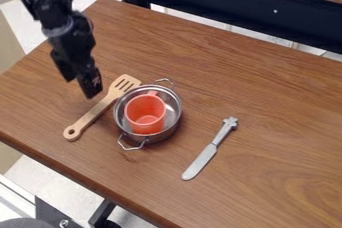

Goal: Move the spatula to the right upper side of the table

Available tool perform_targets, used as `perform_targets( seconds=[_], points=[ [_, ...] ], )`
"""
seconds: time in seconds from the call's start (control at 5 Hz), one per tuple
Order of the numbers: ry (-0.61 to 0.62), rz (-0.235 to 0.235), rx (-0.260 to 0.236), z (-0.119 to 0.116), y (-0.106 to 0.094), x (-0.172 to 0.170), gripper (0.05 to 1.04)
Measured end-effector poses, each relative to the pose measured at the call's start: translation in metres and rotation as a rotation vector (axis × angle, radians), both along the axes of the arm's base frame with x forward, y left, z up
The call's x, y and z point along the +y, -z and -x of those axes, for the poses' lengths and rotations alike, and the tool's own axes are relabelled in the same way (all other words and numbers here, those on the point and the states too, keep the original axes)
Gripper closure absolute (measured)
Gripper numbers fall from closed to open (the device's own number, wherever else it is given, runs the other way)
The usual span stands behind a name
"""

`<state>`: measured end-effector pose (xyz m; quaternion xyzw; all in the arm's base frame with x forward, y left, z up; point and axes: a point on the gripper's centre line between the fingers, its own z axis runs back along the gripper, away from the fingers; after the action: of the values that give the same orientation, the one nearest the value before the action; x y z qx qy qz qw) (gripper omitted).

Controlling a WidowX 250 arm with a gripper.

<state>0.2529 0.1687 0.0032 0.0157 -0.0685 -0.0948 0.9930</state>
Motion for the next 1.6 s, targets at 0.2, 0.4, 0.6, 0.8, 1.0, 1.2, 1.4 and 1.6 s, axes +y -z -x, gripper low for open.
perform_targets(
  seconds=[0.2,0.4,0.6,0.8,1.0,1.2,1.4,1.6],
  points=[
    [-0.041,0.020,0.018,0.001,0.008,-0.003,0.085],
    [-0.030,0.010,0.004,0.006,0.015,-0.006,0.085],
    [-0.030,-0.006,0.004,0.007,0.021,-0.007,0.085],
    [-0.030,-0.008,-0.017,0.012,0.030,-0.012,0.085],
    [-0.044,0.000,-0.005,0.014,0.039,-0.018,0.085],
    [-0.074,0.017,0.015,0.014,0.046,-0.023,0.085],
    [-0.124,0.020,0.013,0.008,0.047,-0.019,0.085],
    [-0.146,0.010,0.001,0.005,0.048,-0.016,0.085]
  ],
)
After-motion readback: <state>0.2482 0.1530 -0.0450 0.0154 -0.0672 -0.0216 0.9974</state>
